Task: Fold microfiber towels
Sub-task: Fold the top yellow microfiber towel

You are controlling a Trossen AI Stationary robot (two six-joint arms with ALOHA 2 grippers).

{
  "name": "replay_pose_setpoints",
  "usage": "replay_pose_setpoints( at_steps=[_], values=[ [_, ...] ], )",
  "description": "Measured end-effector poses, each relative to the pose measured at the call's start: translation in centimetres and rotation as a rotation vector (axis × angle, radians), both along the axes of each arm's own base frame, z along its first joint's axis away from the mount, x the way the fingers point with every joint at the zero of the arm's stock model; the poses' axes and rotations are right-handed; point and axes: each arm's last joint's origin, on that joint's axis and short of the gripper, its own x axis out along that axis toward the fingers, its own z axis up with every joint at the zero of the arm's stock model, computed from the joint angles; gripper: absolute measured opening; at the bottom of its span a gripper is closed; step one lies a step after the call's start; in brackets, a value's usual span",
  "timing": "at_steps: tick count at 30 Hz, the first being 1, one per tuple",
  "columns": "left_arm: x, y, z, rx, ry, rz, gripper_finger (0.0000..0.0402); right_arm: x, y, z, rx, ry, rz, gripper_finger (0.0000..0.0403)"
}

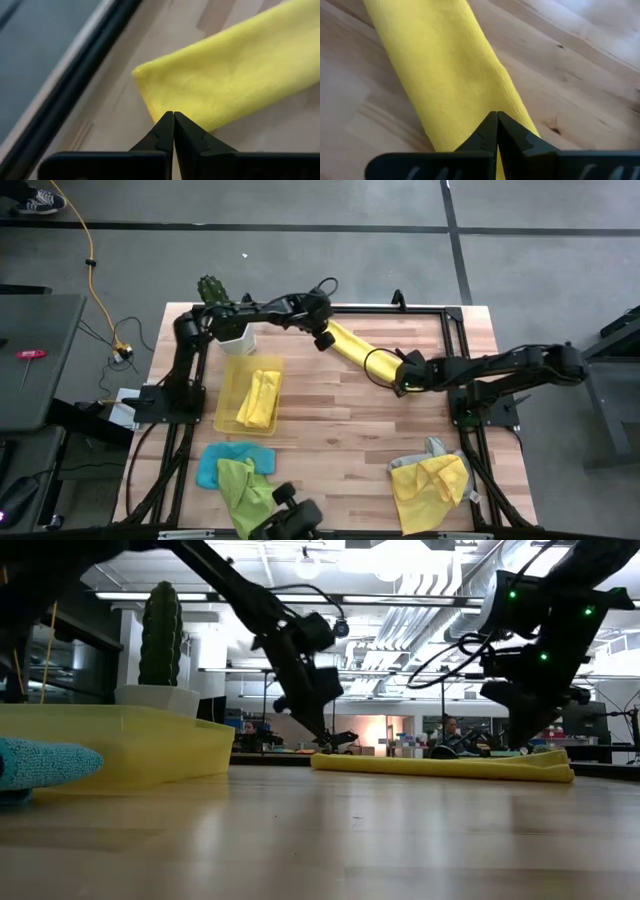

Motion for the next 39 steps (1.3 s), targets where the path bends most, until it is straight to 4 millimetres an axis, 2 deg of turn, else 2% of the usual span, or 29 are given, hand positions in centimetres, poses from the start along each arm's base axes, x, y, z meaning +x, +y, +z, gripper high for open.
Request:
replay_pose_setpoints(
  at_steps=[4, 8, 12, 18, 22, 29, 39],
  values=[
    [1.8, 1.0, -1.5, -0.018, 0.030, -0.012, 0.0000, 0.2, -0.4, 0.0, 0.034, -0.015, 0.033, 0.0000],
    [2.9, 1.8, -1.6, -0.001, 0.026, -0.014, 0.0000, 0.2, -0.8, 0.0, 0.075, -0.005, 0.069, 0.0000],
    [2.5, 2.2, -2.0, -0.030, 0.050, -0.011, 0.0000, 0.1, -1.1, -0.2, 0.173, -0.001, 0.112, 0.0000],
    [1.8, 2.1, -2.3, -0.069, 0.102, -0.015, 0.0000, 0.0, -1.5, -0.5, 0.206, 0.016, 0.105, 0.0000],
    [1.9, 1.9, -2.4, -0.102, 0.092, -0.079, 0.0000, 0.1, -1.9, -1.1, 0.244, 0.041, 0.097, 0.0000],
    [1.7, 2.2, -3.9, -0.167, 0.097, -0.098, 0.0000, 0.3, -2.3, -2.3, 0.270, 0.112, 0.093, 0.0000],
    [1.0, 0.8, -3.5, -0.221, 0.223, -0.029, 0.0000, 0.5, -4.6, -2.8, 0.127, 0.123, 0.017, 0.0000]
  ],
)
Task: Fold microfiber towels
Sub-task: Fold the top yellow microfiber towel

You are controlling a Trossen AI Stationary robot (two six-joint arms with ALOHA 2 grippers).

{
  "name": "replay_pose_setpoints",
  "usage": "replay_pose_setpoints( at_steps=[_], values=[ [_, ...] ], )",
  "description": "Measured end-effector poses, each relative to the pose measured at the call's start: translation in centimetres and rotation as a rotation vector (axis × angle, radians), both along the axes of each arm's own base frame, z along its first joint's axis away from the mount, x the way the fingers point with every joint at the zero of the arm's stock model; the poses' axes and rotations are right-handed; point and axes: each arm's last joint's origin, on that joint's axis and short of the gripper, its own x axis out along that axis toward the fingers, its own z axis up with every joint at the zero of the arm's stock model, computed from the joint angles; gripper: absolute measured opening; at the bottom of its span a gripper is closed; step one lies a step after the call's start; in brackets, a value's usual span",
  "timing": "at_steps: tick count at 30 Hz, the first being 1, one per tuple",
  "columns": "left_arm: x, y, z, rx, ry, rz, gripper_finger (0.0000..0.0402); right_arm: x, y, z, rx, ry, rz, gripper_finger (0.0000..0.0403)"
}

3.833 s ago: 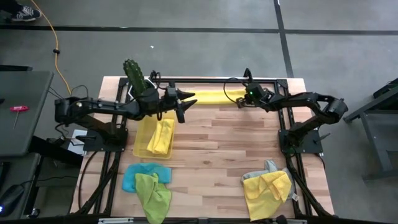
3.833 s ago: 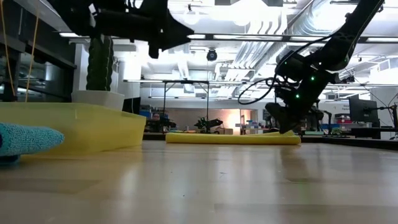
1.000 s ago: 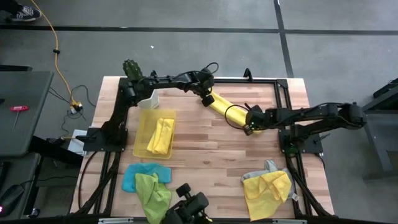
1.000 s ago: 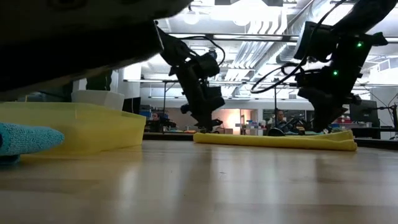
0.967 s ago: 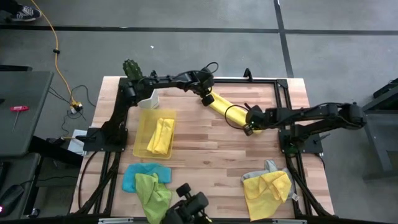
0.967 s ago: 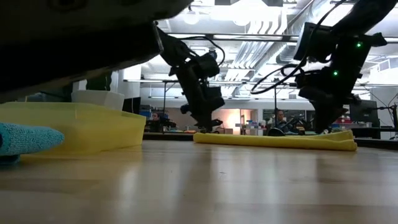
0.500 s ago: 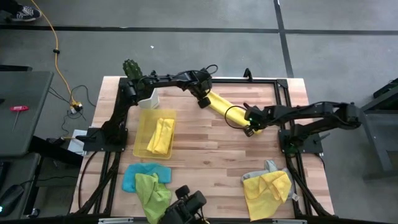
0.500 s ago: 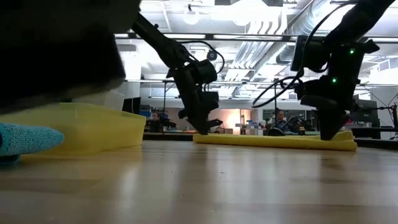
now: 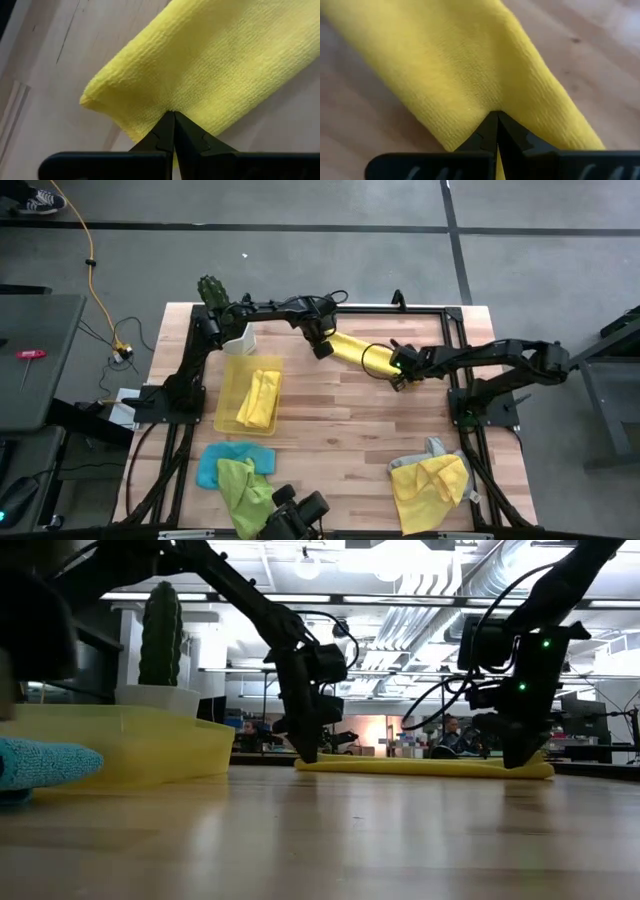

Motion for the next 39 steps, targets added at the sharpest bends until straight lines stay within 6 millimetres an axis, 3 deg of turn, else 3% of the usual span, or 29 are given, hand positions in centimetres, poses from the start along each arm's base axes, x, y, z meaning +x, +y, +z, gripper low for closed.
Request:
replay_pose_setpoints(
  at_steps=[8, 14, 19, 24, 32, 39],
  values=[
    [0.4, -1.5, 0.1, 0.003, 0.053, 0.046, 0.0000, -0.7, -2.6, 0.2, -0.087, -0.007, -0.069, 0.0000],
    [0.4, -1.4, 0.1, 0.006, 0.053, 0.053, 0.0000, -1.1, -4.5, 0.7, -0.158, -0.032, -0.068, 0.0000],
    [0.5, -1.4, 0.1, 0.009, 0.051, 0.045, 0.0000, -2.0, -5.1, 2.7, -0.201, -0.070, -0.106, 0.0000],
    [0.5, -1.4, 0.3, 0.014, 0.054, 0.027, 0.0000, -3.8, -4.3, 4.9, -0.172, -0.138, -0.117, 0.0000],
    [0.8, 0.3, 4.5, 0.044, 0.037, 0.022, 0.0000, -6.6, -2.9, 6.5, -0.078, -0.193, -0.213, 0.0016],
    [0.3, 1.2, 7.7, 0.052, 0.047, 0.018, 0.0000, -6.7, -3.3, 5.8, 0.018, -0.220, -0.282, 0.0105]
  ],
)
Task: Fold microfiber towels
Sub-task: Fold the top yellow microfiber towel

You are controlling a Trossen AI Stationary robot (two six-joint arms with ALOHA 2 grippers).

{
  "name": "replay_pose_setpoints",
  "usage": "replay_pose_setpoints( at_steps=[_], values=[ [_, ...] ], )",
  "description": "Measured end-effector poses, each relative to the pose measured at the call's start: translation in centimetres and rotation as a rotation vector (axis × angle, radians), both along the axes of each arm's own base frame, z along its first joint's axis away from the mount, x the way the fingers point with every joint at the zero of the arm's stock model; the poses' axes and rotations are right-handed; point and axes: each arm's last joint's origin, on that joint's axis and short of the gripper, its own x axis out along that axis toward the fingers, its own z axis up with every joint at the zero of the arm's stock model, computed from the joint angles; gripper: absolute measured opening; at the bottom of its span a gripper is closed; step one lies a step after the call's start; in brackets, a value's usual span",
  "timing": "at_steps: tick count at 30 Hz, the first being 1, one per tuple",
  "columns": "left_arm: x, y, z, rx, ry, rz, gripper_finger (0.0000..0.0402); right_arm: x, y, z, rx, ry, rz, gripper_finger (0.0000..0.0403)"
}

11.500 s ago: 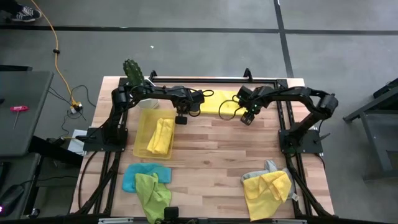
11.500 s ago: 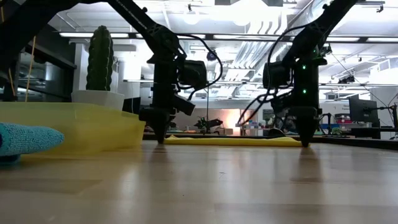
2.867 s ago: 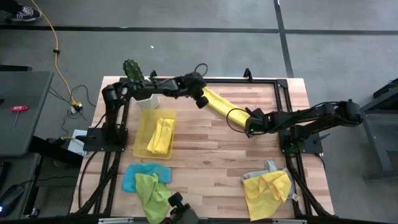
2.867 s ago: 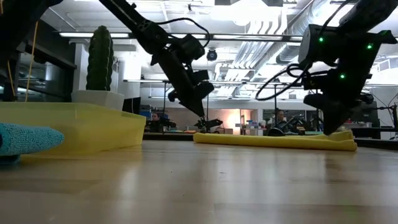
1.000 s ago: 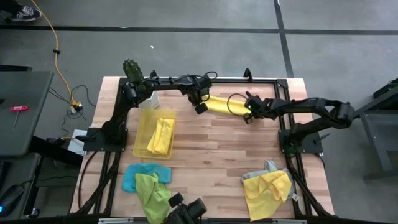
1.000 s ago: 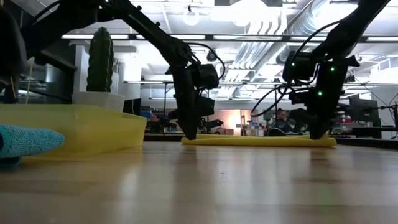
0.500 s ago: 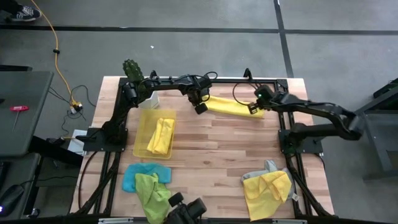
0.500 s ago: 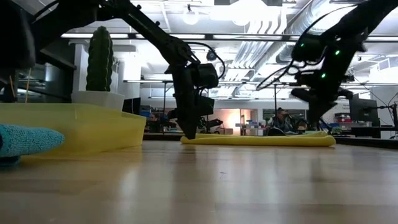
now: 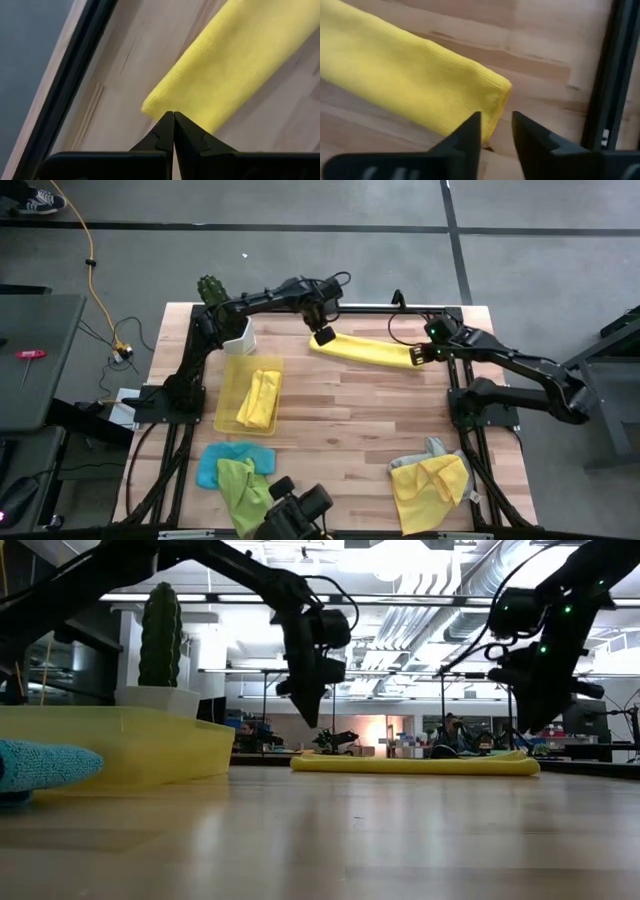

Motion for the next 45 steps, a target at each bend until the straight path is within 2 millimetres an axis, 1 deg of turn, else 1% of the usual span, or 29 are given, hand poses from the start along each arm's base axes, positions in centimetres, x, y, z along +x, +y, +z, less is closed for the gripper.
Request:
replay_pose_setpoints(
  at_steps=[4, 7, 10, 12, 15, 21, 25, 31, 37, 43, 45],
  values=[
    [-0.9, 0.1, -0.1, -0.055, 0.041, 0.001, 0.0000, 0.5, -0.5, -1.1, 0.057, 0.040, -0.023, 0.0168],
    [-1.3, 0.2, -0.1, -0.079, 0.067, -0.001, 0.0000, 1.1, -1.1, -2.2, 0.094, 0.062, -0.018, 0.0207],
    [-1.4, 0.1, -0.1, -0.081, 0.069, -0.007, 0.0000, 2.0, -1.8, -3.2, 0.116, 0.048, -0.004, 0.0233],
    [-1.3, 0.1, -0.1, -0.084, 0.069, -0.008, 0.0000, 2.6, -2.3, -3.9, 0.118, 0.038, 0.001, 0.0242],
    [-1.3, 0.1, -0.5, -0.101, 0.079, -0.011, 0.0000, 3.1, -2.9, -4.9, 0.136, 0.040, 0.006, 0.0244],
    [-1.2, 0.0, -2.6, -0.178, 0.134, -0.031, 0.0000, 3.5, -3.1, -6.2, 0.179, 0.092, 0.006, 0.0234],
    [-0.9, 0.3, -4.1, -0.192, 0.150, -0.030, 0.0000, 3.4, -3.0, -5.9, 0.165, 0.081, 0.024, 0.0218],
    [-0.8, 0.4, -5.5, -0.190, 0.199, -0.027, 0.0000, 2.8, -2.6, -4.8, 0.131, 0.067, 0.017, 0.0200],
    [-0.8, 0.5, -5.8, -0.177, 0.210, -0.059, 0.0000, 2.9, -2.6, -4.7, 0.147, 0.050, 0.027, 0.0197],
    [-0.4, 0.0, -5.8, -0.221, 0.179, -0.080, 0.0000, 2.9, -2.5, -4.7, 0.148, 0.054, 0.060, 0.0197],
    [-0.2, -0.4, -5.8, -0.214, 0.188, -0.125, 0.0000, 2.9, -2.5, -4.7, 0.145, 0.057, 0.071, 0.0197]
  ],
)
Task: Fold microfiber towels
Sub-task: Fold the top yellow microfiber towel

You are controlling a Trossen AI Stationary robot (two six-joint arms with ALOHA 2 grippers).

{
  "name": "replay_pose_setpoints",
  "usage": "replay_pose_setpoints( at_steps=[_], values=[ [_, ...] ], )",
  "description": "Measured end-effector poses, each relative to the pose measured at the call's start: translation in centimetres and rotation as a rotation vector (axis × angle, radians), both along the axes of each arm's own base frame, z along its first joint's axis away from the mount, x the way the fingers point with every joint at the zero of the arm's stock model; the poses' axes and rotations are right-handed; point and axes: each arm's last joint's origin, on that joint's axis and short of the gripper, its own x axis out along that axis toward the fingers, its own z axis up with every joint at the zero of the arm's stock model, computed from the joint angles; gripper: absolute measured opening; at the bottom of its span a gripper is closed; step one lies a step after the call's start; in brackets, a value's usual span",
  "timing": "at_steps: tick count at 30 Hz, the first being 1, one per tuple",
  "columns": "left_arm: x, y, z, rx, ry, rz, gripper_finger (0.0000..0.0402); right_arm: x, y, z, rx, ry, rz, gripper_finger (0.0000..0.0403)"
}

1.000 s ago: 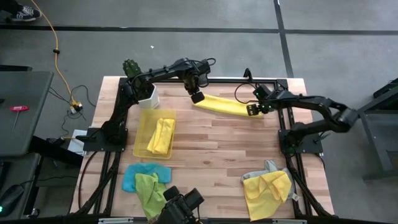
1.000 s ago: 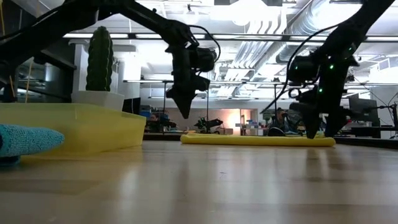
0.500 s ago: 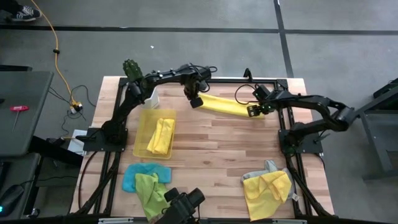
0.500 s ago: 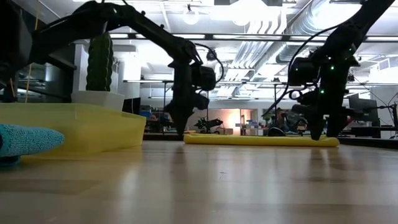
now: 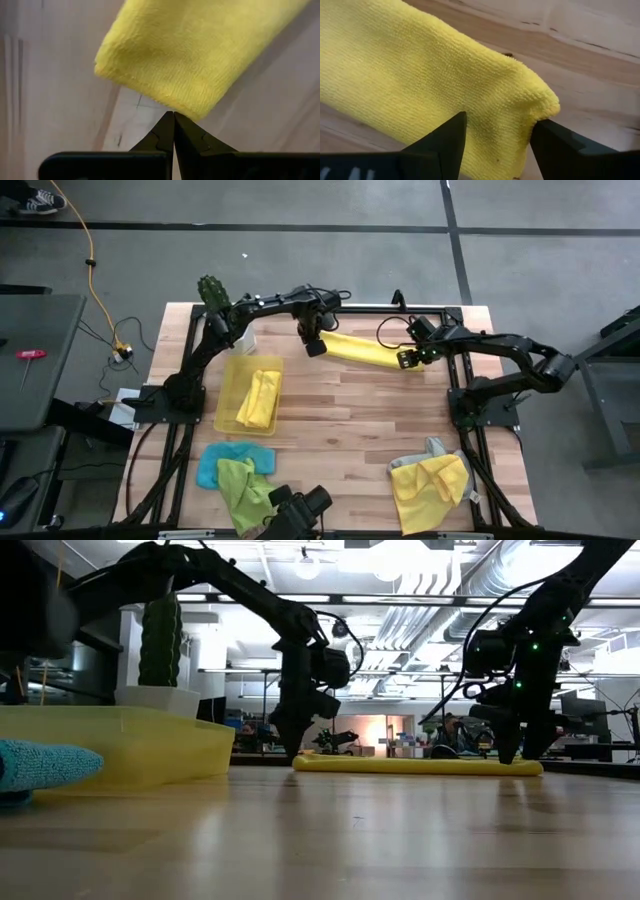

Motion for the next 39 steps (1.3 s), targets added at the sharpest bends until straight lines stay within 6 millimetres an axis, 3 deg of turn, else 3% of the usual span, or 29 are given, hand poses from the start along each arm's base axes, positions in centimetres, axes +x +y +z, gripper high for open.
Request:
replay_pose_setpoints(
  at_steps=[8, 16, 24, 39],
  values=[
    [1.0, -1.5, 0.0, 0.133, 0.118, -0.253, 0.0000, 0.0, 0.0, 0.0, -0.010, 0.005, 0.034, 0.0197],
    [1.6, -1.0, -0.4, 0.242, 0.128, -0.373, 0.0000, 0.1, 0.0, 0.1, -0.008, 0.003, 0.043, 0.0197],
    [1.2, -1.2, -2.3, 0.249, 0.156, -0.425, 0.0000, 0.0, 0.0, 0.0, 0.005, -0.001, 0.033, 0.0197],
    [1.2, -1.1, -2.3, 0.252, 0.147, -0.405, 0.0000, 0.1, 0.6, 0.0, 0.085, -0.041, -0.113, 0.0196]
  ],
)
